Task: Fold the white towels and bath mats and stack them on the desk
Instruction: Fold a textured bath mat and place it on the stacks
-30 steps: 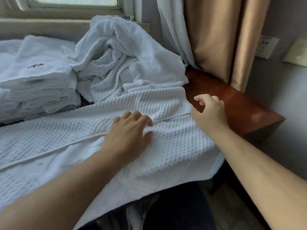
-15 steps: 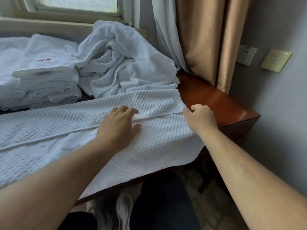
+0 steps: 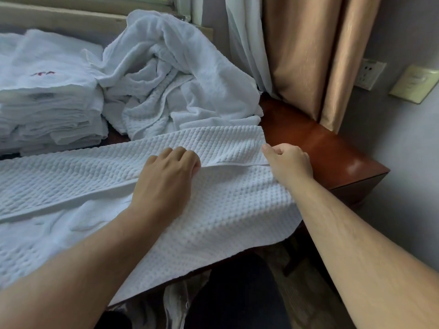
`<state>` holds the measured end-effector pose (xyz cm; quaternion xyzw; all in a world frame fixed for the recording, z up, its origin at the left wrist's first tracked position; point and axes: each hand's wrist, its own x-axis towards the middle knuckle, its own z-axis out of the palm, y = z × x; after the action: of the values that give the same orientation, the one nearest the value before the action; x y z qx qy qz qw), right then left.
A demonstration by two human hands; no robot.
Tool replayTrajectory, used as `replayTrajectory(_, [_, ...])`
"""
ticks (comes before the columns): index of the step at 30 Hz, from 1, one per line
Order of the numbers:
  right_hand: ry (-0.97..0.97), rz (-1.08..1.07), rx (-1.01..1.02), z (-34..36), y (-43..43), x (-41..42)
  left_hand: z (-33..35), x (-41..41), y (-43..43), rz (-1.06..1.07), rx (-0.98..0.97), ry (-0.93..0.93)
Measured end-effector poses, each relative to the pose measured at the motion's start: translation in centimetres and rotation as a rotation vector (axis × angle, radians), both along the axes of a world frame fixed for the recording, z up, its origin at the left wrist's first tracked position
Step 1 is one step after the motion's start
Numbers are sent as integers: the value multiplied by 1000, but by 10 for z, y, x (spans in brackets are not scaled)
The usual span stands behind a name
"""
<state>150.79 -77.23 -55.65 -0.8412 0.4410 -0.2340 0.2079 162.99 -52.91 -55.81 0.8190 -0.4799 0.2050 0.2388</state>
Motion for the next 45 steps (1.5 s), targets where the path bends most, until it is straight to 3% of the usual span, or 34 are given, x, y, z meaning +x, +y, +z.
replayTrajectory(7, [-44, 6, -77, -6, 4, -4, 6, -10, 9, -288, -5, -125])
replayTrajectory(14, [159, -125, -393, -4, 20, 4, 0, -7, 5, -258, 92, -104])
replayTrajectory(16, [51, -55, -429, -2, 21, 3, 1, -9, 6, -260, 56, -170])
replayTrajectory(19, [-279, 39, -405, 0, 20, -2, 6, -13, 6, -270, -64, -234])
replayTrajectory(22, [-600, 42, -252, 3, 18, -10, 11, -15, 6, -316, -100, -257])
replayTrajectory(24, [-664, 15, -145, 7, 12, -13, 14, -15, 5, -328, -69, -251])
replayTrajectory(27, [-561, -1, -32, 9, 8, -14, 11, -17, 5, -331, 14, -248])
replayTrajectory(30, [-464, -72, -94, 8, 8, -13, 2, -20, 6, -352, 74, -253])
replayTrajectory(36, [204, -122, -134, 38, -2, -12, 11, -23, 4, -273, 308, -134])
replayTrajectory(38, [374, -169, -202, 48, 1, -12, 23, -23, 4, -236, 206, -44])
replayTrajectory(41, [253, -65, -342, 56, 11, -4, 39, -7, 2, -123, 43, 137])
replayTrajectory(43, [127, 122, -316, 56, 31, 12, 40, 2, 1, -82, 202, 103])
replayTrajectory(45, [167, 218, -251, 44, 52, 31, 34, 4, 1, -71, 388, 122])
